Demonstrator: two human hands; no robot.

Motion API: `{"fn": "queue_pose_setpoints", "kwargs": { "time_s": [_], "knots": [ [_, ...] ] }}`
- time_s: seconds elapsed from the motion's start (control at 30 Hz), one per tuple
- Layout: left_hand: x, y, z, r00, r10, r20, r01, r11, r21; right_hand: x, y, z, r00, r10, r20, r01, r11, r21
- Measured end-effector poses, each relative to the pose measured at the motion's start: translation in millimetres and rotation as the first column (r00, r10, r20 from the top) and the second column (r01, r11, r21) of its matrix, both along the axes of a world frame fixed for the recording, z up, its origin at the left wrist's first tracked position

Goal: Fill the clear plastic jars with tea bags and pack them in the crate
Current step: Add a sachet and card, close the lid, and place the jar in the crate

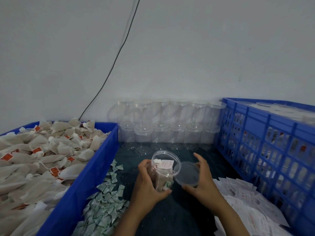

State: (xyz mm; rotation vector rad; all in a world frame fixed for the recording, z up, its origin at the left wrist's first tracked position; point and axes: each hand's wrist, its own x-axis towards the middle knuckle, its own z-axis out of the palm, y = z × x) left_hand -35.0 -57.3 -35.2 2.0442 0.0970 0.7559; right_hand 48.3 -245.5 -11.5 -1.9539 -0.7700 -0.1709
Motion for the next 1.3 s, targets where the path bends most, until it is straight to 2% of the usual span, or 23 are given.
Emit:
{"fn": "queue_pose_setpoints", "kwargs": {
  "time_s": [0.07,0.2,0.37,0.47,0.53,0.6,0.7,0.8,0.9,0.97,1.0,1.07,1.1,1.2,1.3],
  "knots": [
    [-1,-2,2,1.000,-0.006,0.023,0.005,0.999,0.042,-4,1,5,0.999,0.019,0.038,-0.022,0.997,0.078],
    [-2,-3,5,0.999,-0.038,0.037,0.037,0.999,0.034,-13,5,12,0.995,0.096,0.004,-0.095,0.974,0.207],
    [-4,-4,7,0.994,-0.099,0.043,0.100,0.995,-0.008,-24,11,25,0.968,0.242,-0.062,-0.186,0.864,0.467],
    [-4,-9,8,0.989,-0.142,0.043,0.141,0.990,0.024,-34,19,28,0.975,0.220,0.010,-0.204,0.886,0.416],
    [-5,-12,10,0.988,-0.141,0.068,0.134,0.986,0.102,-38,23,25,0.984,0.129,0.121,-0.160,0.942,0.296],
    [-6,-13,9,0.985,-0.153,0.075,0.143,0.983,0.117,-35,25,21,0.962,0.048,0.267,-0.089,0.985,0.145],
    [-7,-14,7,0.982,-0.176,0.066,0.176,0.984,0.002,-30,26,19,0.952,0.018,0.305,-0.031,0.999,0.040],
    [-6,-16,7,0.992,-0.109,0.061,0.117,0.980,-0.159,-28,27,18,0.977,-0.032,0.211,-0.008,0.983,0.183],
    [-4,-14,10,0.989,-0.143,0.044,0.149,0.901,-0.408,-28,29,23,0.994,-0.079,0.070,0.048,0.931,0.363],
    [-5,-15,15,0.952,-0.283,0.115,0.298,0.780,-0.551,-31,30,25,0.997,-0.077,0.010,0.066,0.915,0.398],
    [-6,-17,18,0.924,-0.350,0.153,0.363,0.680,-0.638,-32,31,27,0.998,-0.064,-0.016,0.065,0.912,0.404],
    [-9,-19,25,0.892,-0.405,0.200,0.393,0.476,-0.787,-35,32,30,0.998,-0.014,-0.069,0.041,0.907,0.419],
    [-10,-19,29,0.896,-0.399,0.194,0.370,0.429,-0.824,-36,34,31,0.995,0.012,-0.098,0.031,0.905,0.423],
    [-13,-18,33,0.939,-0.338,0.062,0.227,0.475,-0.850,-36,37,32,0.983,0.063,-0.174,0.014,0.912,0.409],
    [-13,-18,33,0.947,-0.321,-0.011,0.160,0.499,-0.852,-41,39,26,0.994,0.066,-0.083,-0.030,0.928,0.371]
  ]
}}
